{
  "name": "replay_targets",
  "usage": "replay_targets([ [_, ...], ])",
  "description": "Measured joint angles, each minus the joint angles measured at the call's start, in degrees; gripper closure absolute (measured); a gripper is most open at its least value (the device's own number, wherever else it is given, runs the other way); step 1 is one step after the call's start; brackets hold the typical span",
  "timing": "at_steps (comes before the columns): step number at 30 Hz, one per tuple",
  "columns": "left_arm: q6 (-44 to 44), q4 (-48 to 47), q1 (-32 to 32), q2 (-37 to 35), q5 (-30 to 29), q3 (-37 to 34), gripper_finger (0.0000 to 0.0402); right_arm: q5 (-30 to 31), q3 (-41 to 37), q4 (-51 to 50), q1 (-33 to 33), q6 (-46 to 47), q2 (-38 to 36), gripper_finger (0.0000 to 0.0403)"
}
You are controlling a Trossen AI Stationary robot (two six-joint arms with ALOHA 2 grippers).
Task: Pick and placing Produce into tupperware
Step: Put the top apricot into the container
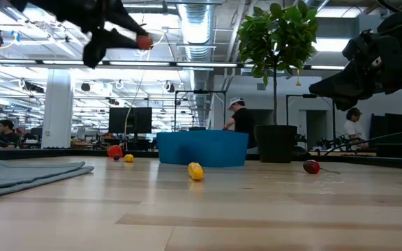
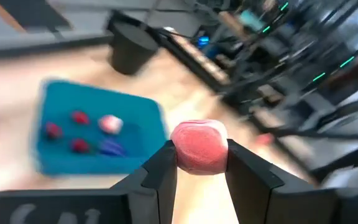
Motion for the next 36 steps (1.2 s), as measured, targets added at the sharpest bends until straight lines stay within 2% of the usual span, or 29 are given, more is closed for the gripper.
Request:
replay_targets([
  [4, 12.26, 1.7, 2.64, 4.89, -3.22, 0.0, 0.0294, 0.01, -0.01, 0.01, 0.0, 0.97, 0.01, 0.0348],
  [7, 19.21, 4.86, 6.2, 9.48, -3.13, 0.0, 0.0294, 0.01, 0.0, 0.0, 0.01, 1.31, 0.0, 0.0348],
  [10, 21.53, 8.1, 10.07, 14.18, -2.35, 0.0, 0.0294, 0.0, 0.0, 0.0, 0.02, 1.61, 0.0, 0.0348],
  [20, 22.36, 15.74, 22.38, 26.25, 16.5, 1.35, 0.0294, 0.0, 0.0, -0.63, 0.02, 1.99, 0.0, 0.0348],
  [26, 24.93, 7.79, 24.19, 34.33, 22.6, 11.63, 0.0294, 0.0, -0.02, -0.64, 0.02, 1.99, 0.0, 0.0348],
  [31, 29.9, -11.51, 24.34, 43.52, 22.7, 23.9, 0.0294, 0.0, 0.0, -0.89, 0.04, 2.56, 0.0, 0.0348],
  [36, 31.21, -12.44, 24.34, 47.26, 25.44, 29.73, 0.0284, 0.0, -0.02, -2.43, 0.04, 2.6, 0.02, 0.0348],
])
